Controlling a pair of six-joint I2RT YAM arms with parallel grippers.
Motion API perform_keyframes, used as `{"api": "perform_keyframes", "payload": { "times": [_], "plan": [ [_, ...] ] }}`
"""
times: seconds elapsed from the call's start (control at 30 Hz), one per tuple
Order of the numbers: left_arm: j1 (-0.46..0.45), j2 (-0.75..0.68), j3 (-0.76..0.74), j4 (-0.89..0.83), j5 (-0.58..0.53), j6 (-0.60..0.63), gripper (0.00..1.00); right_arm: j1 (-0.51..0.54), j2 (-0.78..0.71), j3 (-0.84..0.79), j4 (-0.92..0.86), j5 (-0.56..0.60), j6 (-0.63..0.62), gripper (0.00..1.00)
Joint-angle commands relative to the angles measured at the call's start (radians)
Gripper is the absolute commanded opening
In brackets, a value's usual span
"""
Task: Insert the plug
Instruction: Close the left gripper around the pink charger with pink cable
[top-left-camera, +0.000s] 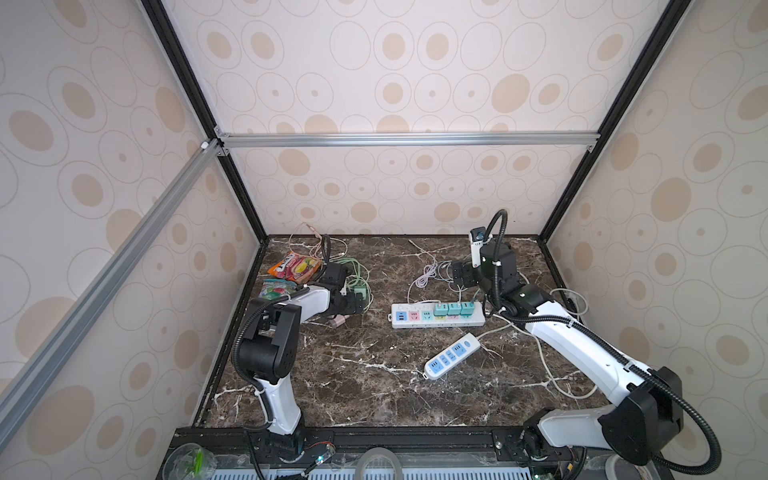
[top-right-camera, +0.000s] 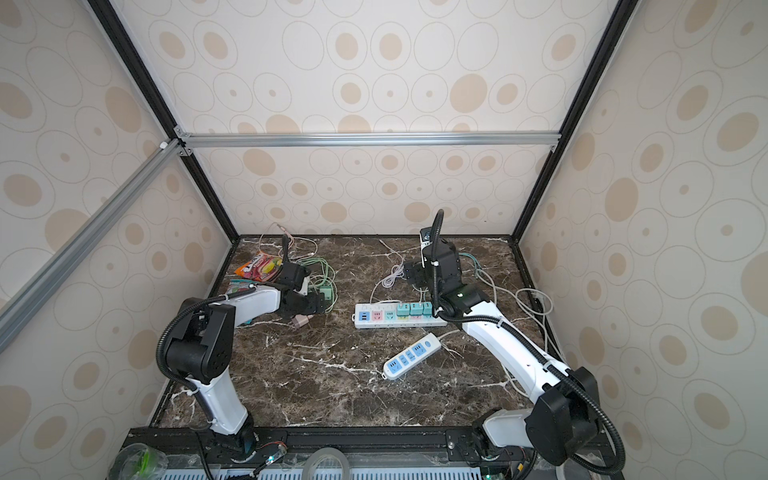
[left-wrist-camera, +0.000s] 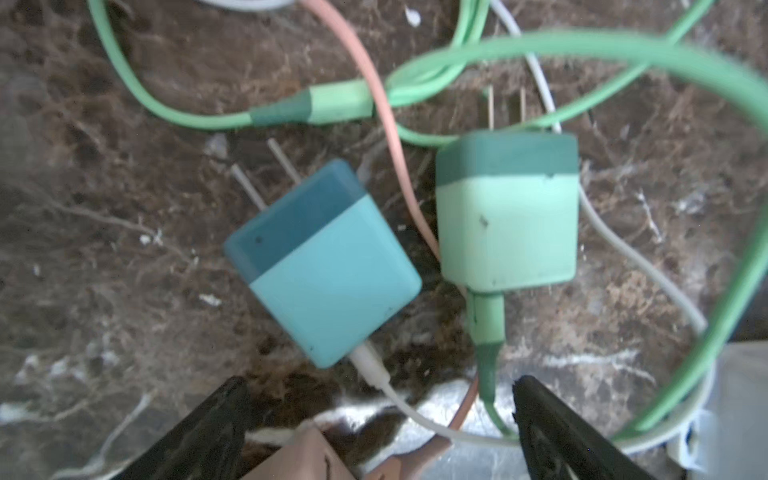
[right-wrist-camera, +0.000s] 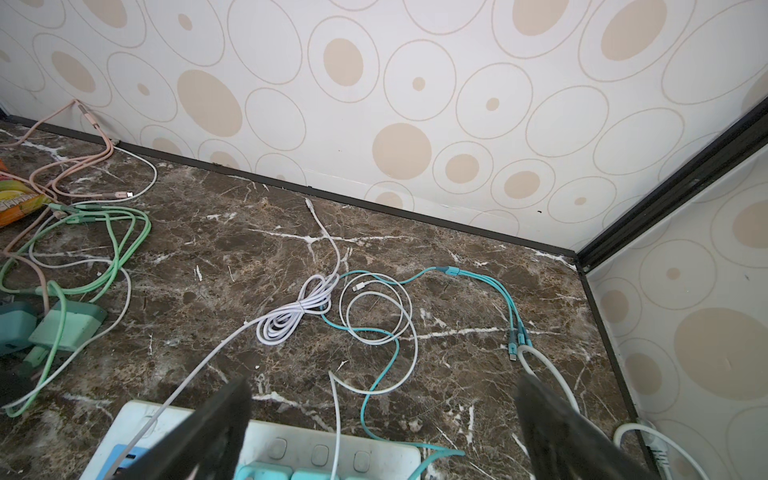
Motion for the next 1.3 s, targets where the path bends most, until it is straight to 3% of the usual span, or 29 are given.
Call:
{"api": "perform_keyframes", "payload": {
  "times": [0.0, 0.1, 0.4, 0.7, 1.1, 1.27],
  "plan": [
    [-0.034, -0.067, -0.038, -0.030, 0.050, -0.030, 0.98, -0.004, 0.015, 0.004, -0.004, -0.006, 0.004, 1.00],
    [-0.083, -0.091, -0.082, -0.022, 0.083, -0.067, 0.98, -0.004, 0.033, 0.019, -0.003, -0.010, 0.003, 1.00],
    [-0.253, -0.175, -0.160, -0.036, 0.045, -0.182, 0.98, -0.003, 0.079, 0.045, -0.009, -0.043, 0.011, 1.00],
    [-0.287, -0.181, -0.146, -0.157, -0.187, -0.228, 0.98, -0.003, 0.091, 0.053, -0.016, -0.059, 0.020, 1.00],
    [-0.381, -0.080, -0.062, -0.214, -0.288, -0.298, 0.69, -0.003, 0.081, 0.045, -0.034, -0.013, 0.024, 1.00],
    [-0.387, -0.058, -0.062, -0.203, -0.305, -0.312, 0.65, -0.003, 0.090, 0.047, -0.033, -0.014, 0.031, 1.00]
  ]
}}
